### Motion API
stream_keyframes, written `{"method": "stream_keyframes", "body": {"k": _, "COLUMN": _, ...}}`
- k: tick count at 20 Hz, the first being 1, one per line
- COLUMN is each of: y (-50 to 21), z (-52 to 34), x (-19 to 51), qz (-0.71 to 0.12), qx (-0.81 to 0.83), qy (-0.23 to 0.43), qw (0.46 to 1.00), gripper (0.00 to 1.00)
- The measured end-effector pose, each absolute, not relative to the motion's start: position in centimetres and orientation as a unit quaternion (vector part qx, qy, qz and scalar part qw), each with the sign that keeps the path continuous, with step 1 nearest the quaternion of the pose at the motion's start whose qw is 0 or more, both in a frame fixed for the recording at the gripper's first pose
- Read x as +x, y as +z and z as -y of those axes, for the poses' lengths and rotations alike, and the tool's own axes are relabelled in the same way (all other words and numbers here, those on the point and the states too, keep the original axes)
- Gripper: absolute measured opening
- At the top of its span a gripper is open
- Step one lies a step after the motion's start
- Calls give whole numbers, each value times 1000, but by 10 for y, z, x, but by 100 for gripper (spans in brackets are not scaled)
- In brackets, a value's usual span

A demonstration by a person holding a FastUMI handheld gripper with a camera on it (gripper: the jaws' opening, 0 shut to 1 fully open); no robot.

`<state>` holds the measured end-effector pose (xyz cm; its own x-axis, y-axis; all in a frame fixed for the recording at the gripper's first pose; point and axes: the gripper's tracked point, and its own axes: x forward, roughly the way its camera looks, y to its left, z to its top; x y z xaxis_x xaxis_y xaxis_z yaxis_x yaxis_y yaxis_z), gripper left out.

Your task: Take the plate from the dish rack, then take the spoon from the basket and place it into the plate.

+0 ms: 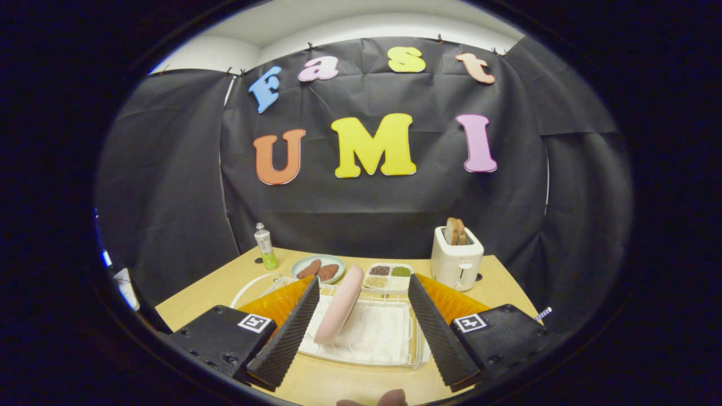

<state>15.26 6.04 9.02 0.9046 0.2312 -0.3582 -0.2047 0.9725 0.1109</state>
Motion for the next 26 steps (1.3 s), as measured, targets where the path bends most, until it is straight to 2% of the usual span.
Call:
{"method": "stream_keyframes", "body": {"k": 9, "y": 40, "z": -96, "x": 221, "qz": -375, "qx": 72, "qy": 106, "qw": 918, "gripper": 100}}
{"method": "stream_keyframes", "body": {"k": 15, "y": -1, "z": -118, "x": 244, "qz": -438, "qx": 102, "qy": 90, "qw": 889, "gripper": 100}}
{"method": "stream_keyframes", "body": {"k": 19, "y": -23, "z": -125, "x": 250, "qz": -477, "qx": 118, "qy": 80, "qw": 867, "gripper": 96}}
{"method": "stream_keyframes", "body": {"k": 21, "y": -29, "z": -131, "x": 249, "qz": -490, "qx": 116, "qy": 77, "qw": 861, "gripper": 84}}
{"method": "stream_keyframes", "body": {"k": 25, "y": -31, "z": -128, "x": 248, "qz": -503, "qx": 117, "qy": 42, "qw": 855, "gripper": 52}}
{"method": "stream_keyframes", "body": {"k": 26, "y": -31, "z": -125, "x": 247, "qz": -507, "qx": 116, "qy": 30, "qw": 853, "gripper": 48}}
